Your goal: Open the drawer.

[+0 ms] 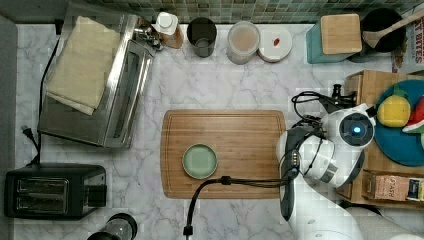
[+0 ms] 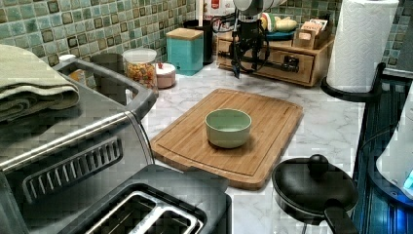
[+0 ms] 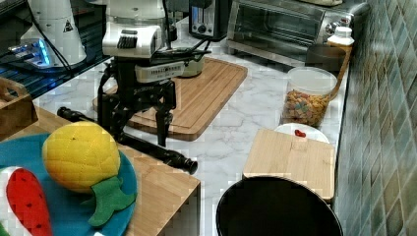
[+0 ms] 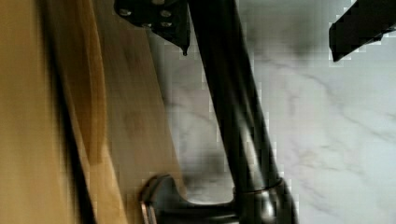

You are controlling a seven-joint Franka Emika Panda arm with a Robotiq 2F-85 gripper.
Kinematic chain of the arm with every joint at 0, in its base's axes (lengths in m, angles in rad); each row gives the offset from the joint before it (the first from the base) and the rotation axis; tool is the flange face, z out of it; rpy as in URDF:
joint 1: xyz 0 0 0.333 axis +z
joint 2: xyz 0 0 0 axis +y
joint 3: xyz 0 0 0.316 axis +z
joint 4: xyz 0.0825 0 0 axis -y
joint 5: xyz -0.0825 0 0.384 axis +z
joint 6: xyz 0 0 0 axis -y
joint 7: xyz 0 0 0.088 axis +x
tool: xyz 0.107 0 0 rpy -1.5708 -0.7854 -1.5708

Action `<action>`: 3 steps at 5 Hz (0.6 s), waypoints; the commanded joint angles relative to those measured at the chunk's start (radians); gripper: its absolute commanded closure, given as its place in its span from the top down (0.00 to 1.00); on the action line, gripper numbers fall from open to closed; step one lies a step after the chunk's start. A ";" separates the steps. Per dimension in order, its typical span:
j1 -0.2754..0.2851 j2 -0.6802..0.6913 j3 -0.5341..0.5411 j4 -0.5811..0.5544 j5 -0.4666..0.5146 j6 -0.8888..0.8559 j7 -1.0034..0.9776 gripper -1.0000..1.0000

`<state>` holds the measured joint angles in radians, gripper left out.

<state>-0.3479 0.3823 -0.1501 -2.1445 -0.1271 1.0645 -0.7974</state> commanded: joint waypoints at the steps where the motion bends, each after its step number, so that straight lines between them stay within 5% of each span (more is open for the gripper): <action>1: 0.239 -0.122 0.182 -0.162 0.008 -0.065 0.111 1.00; 3: 0.288 -0.129 0.194 -0.138 0.055 -0.130 0.121 1.00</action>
<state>-0.1312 0.2947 -0.0622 -2.2441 -0.1274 0.9819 -0.7285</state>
